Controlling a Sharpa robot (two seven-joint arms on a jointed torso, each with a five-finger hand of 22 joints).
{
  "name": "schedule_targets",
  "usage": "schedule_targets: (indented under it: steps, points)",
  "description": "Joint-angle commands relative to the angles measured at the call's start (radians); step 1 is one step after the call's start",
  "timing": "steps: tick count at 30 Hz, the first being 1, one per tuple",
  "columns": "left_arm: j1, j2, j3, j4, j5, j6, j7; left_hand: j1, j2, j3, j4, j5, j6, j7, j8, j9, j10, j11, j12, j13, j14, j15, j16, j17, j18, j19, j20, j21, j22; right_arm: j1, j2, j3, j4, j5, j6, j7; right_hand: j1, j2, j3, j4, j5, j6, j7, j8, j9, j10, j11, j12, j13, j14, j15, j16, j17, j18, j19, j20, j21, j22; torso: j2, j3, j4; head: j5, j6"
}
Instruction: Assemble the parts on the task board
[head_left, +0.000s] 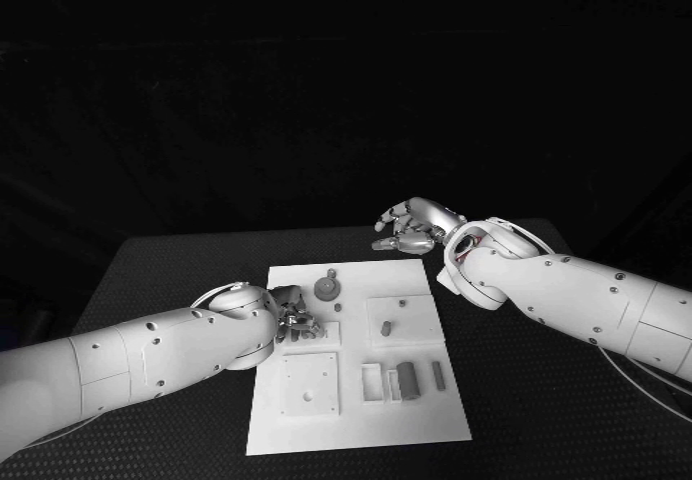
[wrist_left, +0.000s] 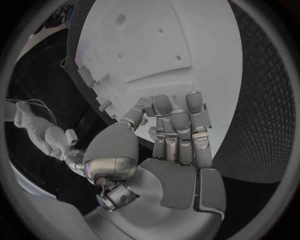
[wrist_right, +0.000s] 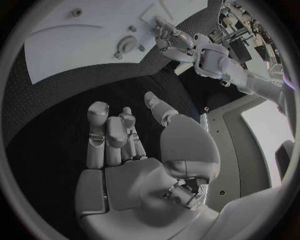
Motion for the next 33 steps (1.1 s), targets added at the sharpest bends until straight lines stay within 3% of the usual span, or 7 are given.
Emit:
schedule_targets:
  steps: [1, 17, 27, 33]
  points:
    - [-0.007, 0.002, -0.004, 0.001, 0.028, -0.011, -0.022, 0.057, 0.07, -0.002, -0.003, 0.003, 0.007, 0.002, 0.0, 0.001, -0.001, -0.002, 0.004, -0.001, 0.0, -0.005, 0.005, -0.001, -0.014, -0.001, -0.007, 0.004, 0.02, 0.0, 0.0, 0.0, 0.001, -0.001, 0.012, 0.003, -0.011, -0.003, 0.002, 0.006, 0.004, -0.013, 0.017, -0.002, 0.0, -0.005, 0.001, 0.003, -0.002, -0.001, 0.004, -0.006, 0.002, 0.063, 0.0, -0.005, -0.006, 0.014, 0.0, 0.0005, -0.0007, 0.0, 0.0]
    - [-0.008, 0.005, -0.006, 0.008, 0.012, -0.022, -0.028, 0.06, 0.08, 0.0, -0.003, 0.003, 0.01, 0.001, 0.002, 0.003, 0.001, -0.004, 0.007, -0.001, 0.002, -0.007, 0.009, -0.002, -0.014, 0.001, -0.008, 0.006, 0.021, 0.0, 0.0, 0.0, 0.002, -0.001, 0.012, 0.002, -0.011, -0.004, 0.003, 0.007, 0.004, -0.013, 0.017, -0.002, 0.0, -0.006, 0.001, 0.003, -0.002, -0.001, 0.004, -0.006, 0.002, 0.063, 0.001, -0.005, -0.006, 0.015, 0.0, 0.0004, 0.0, 0.001, 0.001]
    - [-0.009, 0.004, -0.013, 0.017, -0.064, -0.014, -0.019, 0.062, 0.045, 0.027, 0.003, 0.002, 0.013, -0.001, 0.004, 0.003, 0.003, -0.005, 0.01, -0.002, 0.003, -0.008, 0.011, -0.006, -0.014, 0.005, -0.008, 0.007, 0.02, 0.0, -0.001, 0.0, 0.003, -0.001, 0.013, 0.002, -0.011, -0.004, 0.003, 0.007, 0.004, -0.013, 0.017, -0.002, 0.0, -0.006, 0.001, 0.003, -0.002, -0.001, 0.004, -0.006, 0.002, 0.063, 0.001, -0.005, -0.006, 0.015, 0.0, 0.0, 0.0001, 0.002, 0.001]
    - [-0.009, 0.004, -0.014, 0.018, -0.082, -0.013, -0.016, 0.047, 0.007, 0.039, 0.013, 0.002, 0.015, -0.001, 0.005, 0.002, 0.005, -0.005, 0.011, -0.003, 0.005, -0.008, 0.013, -0.009, -0.014, 0.008, -0.008, 0.008, 0.019, 0.0, -0.003, 0.0, 0.003, -0.001, 0.013, 0.001, -0.011, -0.004, 0.003, 0.007, 0.004, -0.013, 0.017, -0.003, 0.0, -0.006, 0.001, 0.003, -0.002, -0.001, 0.004, -0.006, 0.002, 0.063, 0.001, -0.005, -0.006, 0.015, 0.0, 0.0, -0.0007, 0.001, 0.001]
